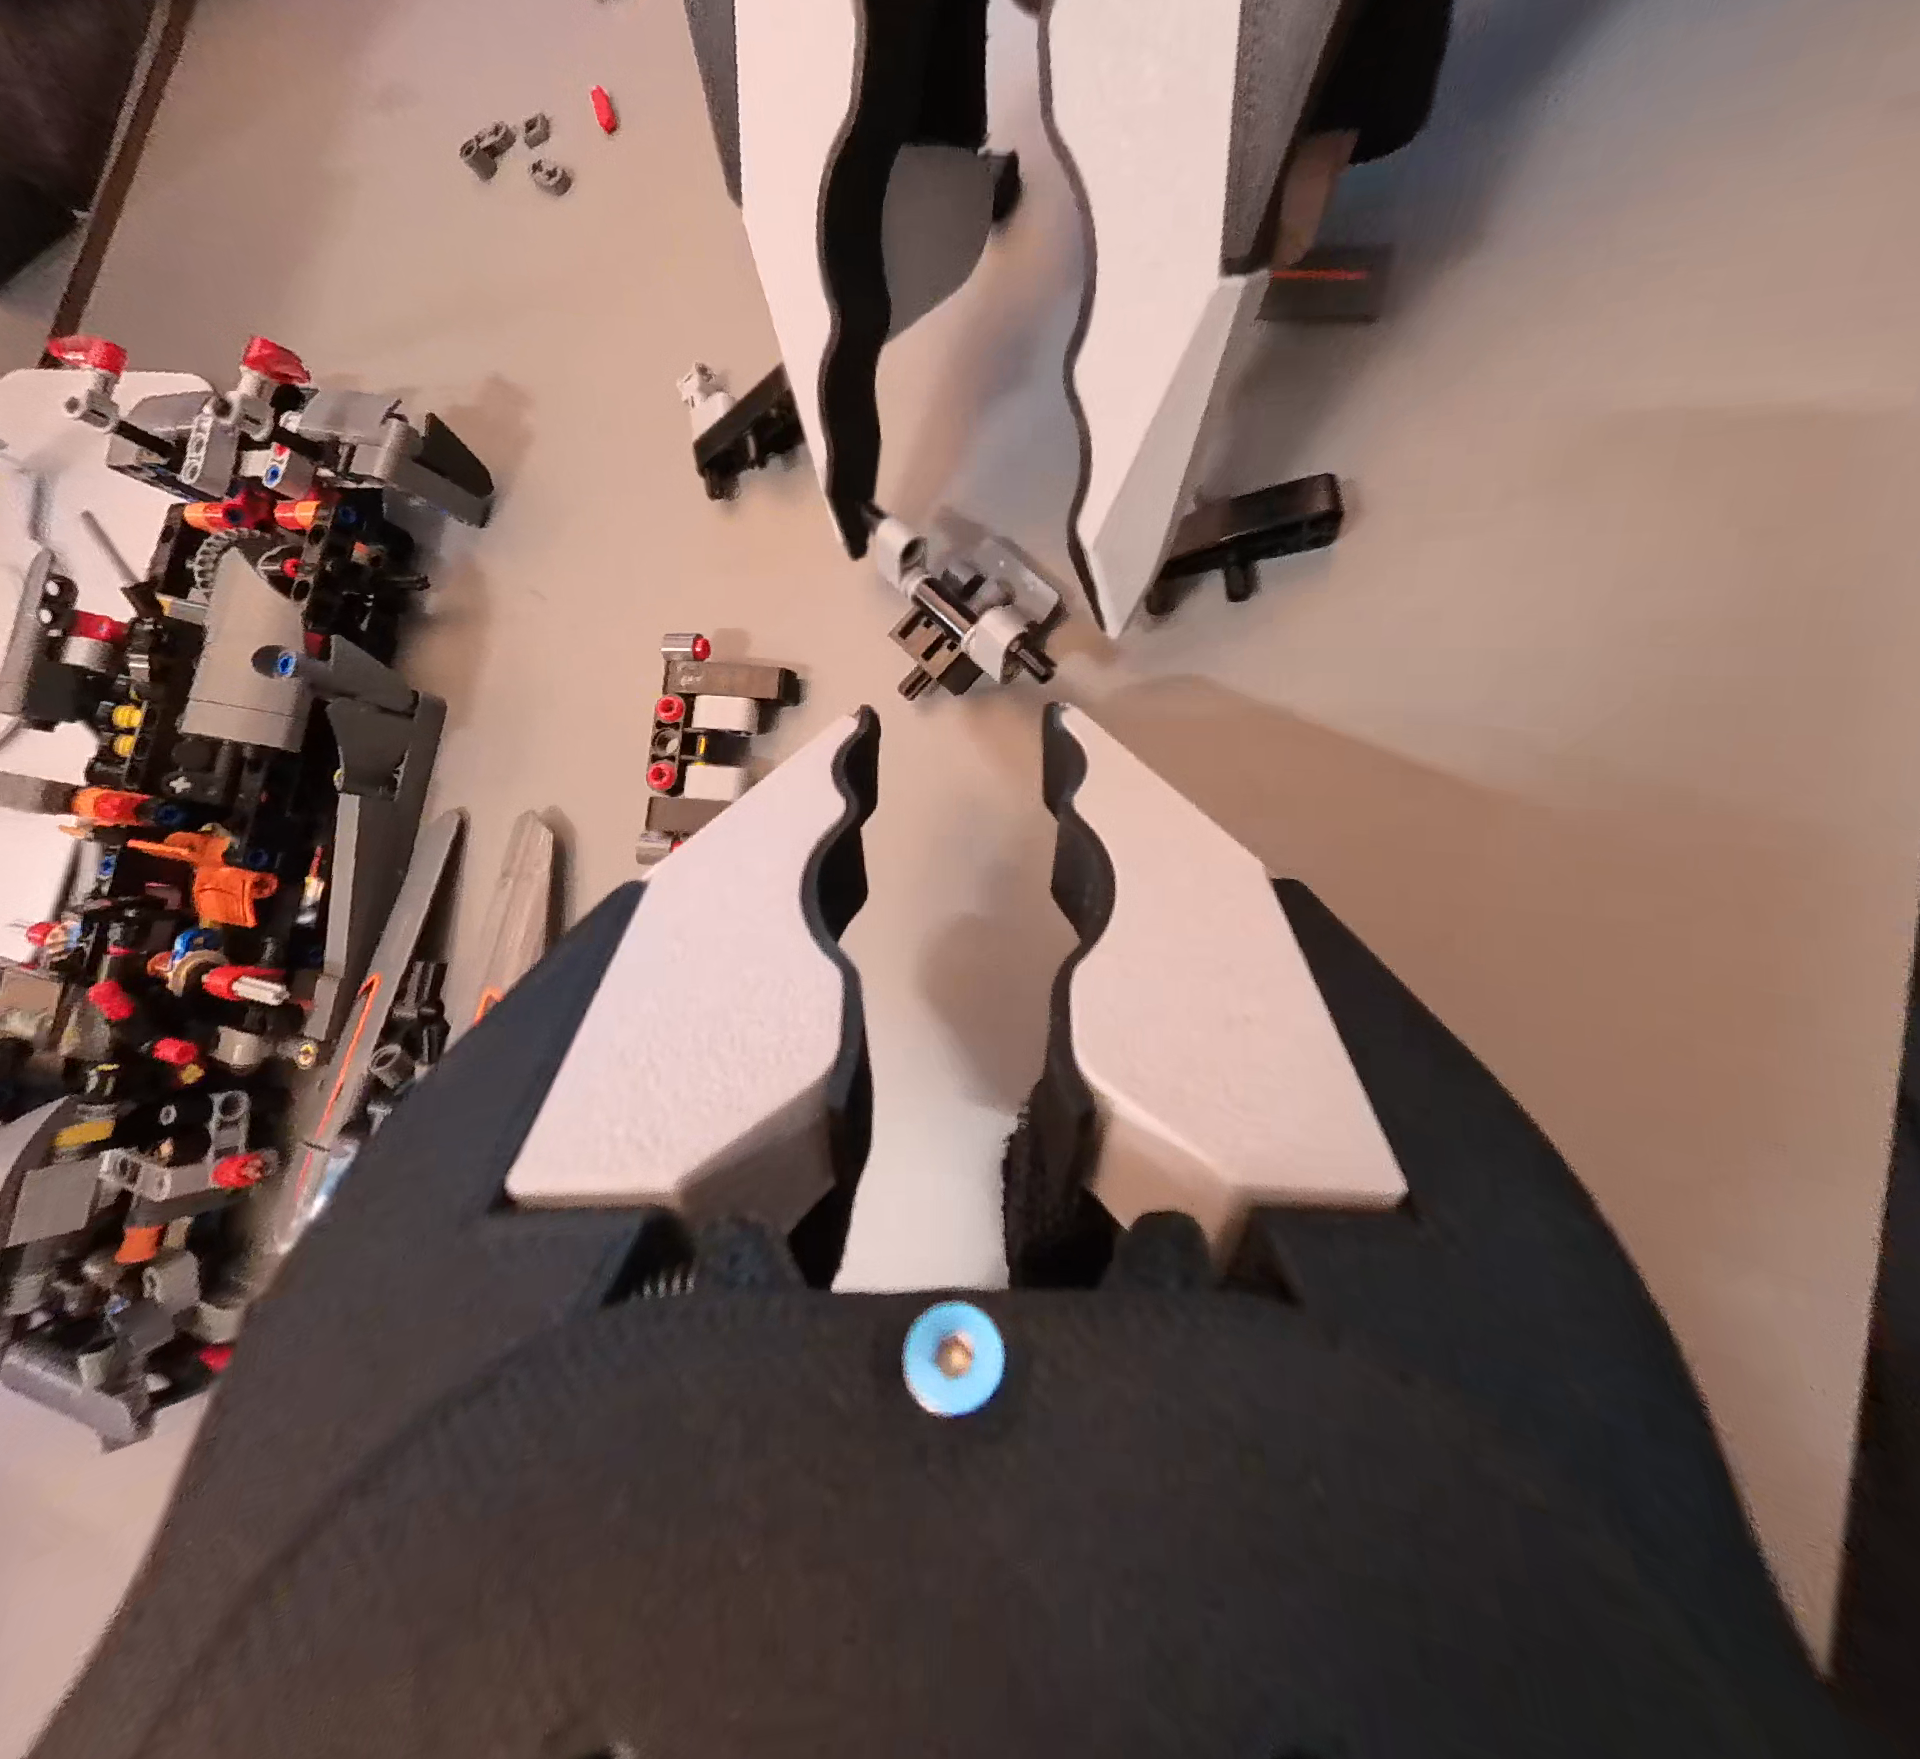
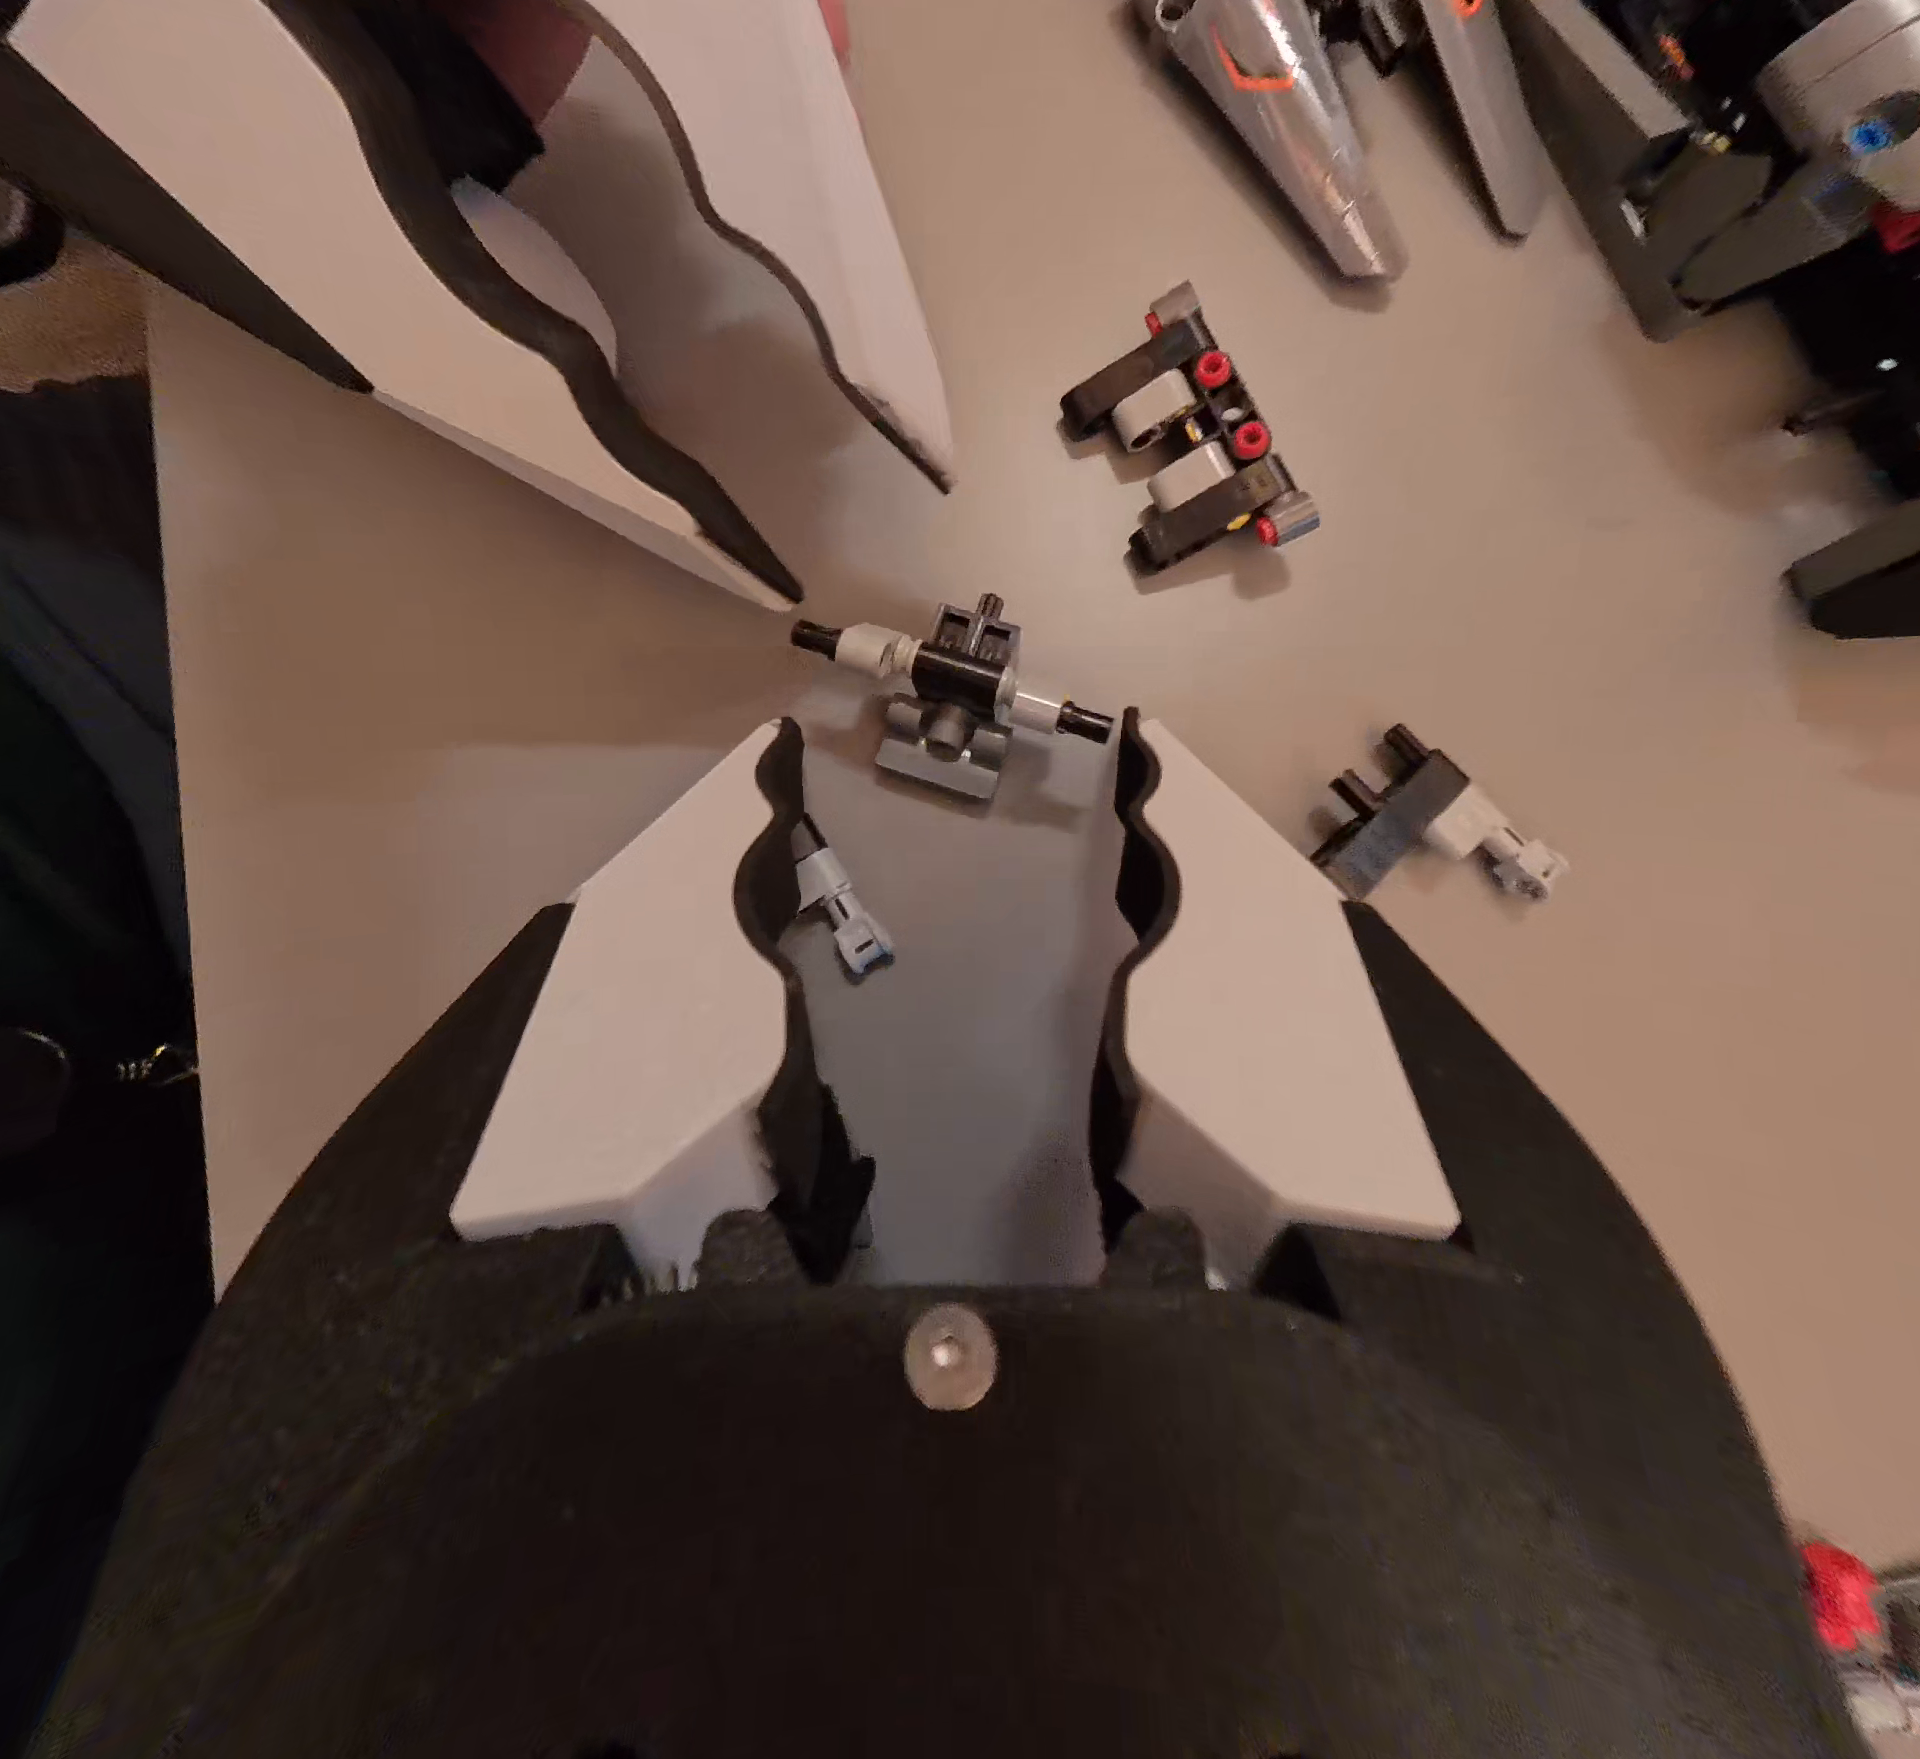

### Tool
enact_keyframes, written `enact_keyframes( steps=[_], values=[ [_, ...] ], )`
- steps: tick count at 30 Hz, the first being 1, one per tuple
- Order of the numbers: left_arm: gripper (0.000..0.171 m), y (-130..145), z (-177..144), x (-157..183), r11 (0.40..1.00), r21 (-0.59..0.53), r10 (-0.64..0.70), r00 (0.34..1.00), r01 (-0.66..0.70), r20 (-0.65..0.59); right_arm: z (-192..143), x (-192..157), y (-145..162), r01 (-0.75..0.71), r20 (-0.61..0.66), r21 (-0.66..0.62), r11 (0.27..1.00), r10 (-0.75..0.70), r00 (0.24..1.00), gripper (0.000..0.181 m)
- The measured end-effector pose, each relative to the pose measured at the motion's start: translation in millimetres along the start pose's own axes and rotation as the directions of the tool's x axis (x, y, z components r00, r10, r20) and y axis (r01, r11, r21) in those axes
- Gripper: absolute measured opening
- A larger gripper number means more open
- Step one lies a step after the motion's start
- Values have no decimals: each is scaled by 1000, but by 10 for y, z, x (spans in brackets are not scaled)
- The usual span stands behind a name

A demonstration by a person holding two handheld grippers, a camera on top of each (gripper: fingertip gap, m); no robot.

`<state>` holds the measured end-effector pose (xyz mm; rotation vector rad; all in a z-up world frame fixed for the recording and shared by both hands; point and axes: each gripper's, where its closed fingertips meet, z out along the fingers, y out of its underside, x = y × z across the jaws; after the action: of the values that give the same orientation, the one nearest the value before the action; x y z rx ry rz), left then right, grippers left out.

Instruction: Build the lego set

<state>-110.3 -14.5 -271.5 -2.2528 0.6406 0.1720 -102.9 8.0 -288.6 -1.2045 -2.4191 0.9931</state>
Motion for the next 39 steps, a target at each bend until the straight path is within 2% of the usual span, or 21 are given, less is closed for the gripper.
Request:
enact_keyframes(
  steps=[2,7,11,14,16,23,27,31,36,39],
  values=[
    [28,19,44,-42,1000,-14,25,999,-25,31,45,-3,22,-1,-7,-17,1000,1,1000,58],
    [33,-35,124,-13,1000,8,30,999,-30,-31,71,-14,-9,7,-10,1,1000,-7,1000,53],
    [36,-55,149,-19,999,7,38,998,-37,-41,60,11,-6,34,-23,-6,999,-34,999,51],
    [35,-30,127,-57,999,-5,32,999,-32,-16,34,11,-34,-5,6,17,1000,5,1000,54],
    [35,-17,99,-89,1000,4,9,1000,-9,1,23,29,11,-2,2,-2,1000,2,1000,52],
    [37,12,106,33,999,17,-50,997,51,-54,40,21,27,7,3,-11,1000,-7,1000,43],
    [40,-54,75,73,992,46,-113,991,116,-74,48,45,21,2,-13,-26,1000,-3,1000,40],
    [47,-159,46,79,982,73,-174,984,177,-36,64,52,3,-24,-29,-37,999,23,999,40],
    [34,-71,137,54,980,2,-200,978,200,51,86,47,-24,-46,-32,-34,998,45,998,40],
    [25,-61,175,87,983,9,-184,982,184,39,85,55,-23,-53,-31,-34,998,52,998,39]
  ],
)
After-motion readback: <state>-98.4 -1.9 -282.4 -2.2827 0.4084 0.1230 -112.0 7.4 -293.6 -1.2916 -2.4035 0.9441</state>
